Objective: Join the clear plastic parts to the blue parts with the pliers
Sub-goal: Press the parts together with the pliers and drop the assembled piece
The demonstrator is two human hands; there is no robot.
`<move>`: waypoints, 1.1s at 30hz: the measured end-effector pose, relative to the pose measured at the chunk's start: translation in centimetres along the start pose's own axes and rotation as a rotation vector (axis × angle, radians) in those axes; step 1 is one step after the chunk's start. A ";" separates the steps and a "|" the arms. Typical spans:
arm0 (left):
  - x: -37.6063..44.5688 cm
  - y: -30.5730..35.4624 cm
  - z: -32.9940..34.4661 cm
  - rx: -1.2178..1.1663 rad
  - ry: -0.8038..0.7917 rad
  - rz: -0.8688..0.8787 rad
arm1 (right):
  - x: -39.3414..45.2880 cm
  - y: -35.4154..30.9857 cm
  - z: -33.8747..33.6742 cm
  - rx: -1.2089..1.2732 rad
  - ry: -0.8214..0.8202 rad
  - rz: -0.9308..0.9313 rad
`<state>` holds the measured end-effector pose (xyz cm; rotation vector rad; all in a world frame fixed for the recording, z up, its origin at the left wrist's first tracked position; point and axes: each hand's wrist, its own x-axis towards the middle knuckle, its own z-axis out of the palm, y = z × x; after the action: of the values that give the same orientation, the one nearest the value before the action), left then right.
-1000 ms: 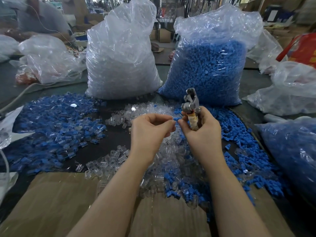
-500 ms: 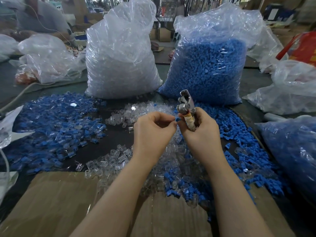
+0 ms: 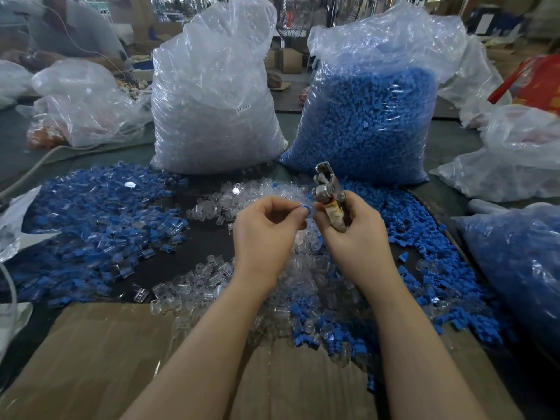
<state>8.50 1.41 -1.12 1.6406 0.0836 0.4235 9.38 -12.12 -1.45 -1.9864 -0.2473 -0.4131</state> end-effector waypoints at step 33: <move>0.2 0.3 -0.7 -0.312 -0.099 0.138 | -0.5 0.4 -0.8 -0.123 -0.229 -0.033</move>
<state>8.42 2.13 -0.75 1.3608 -0.1635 0.4363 8.93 -12.97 -1.64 -2.1548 -0.4076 -0.2253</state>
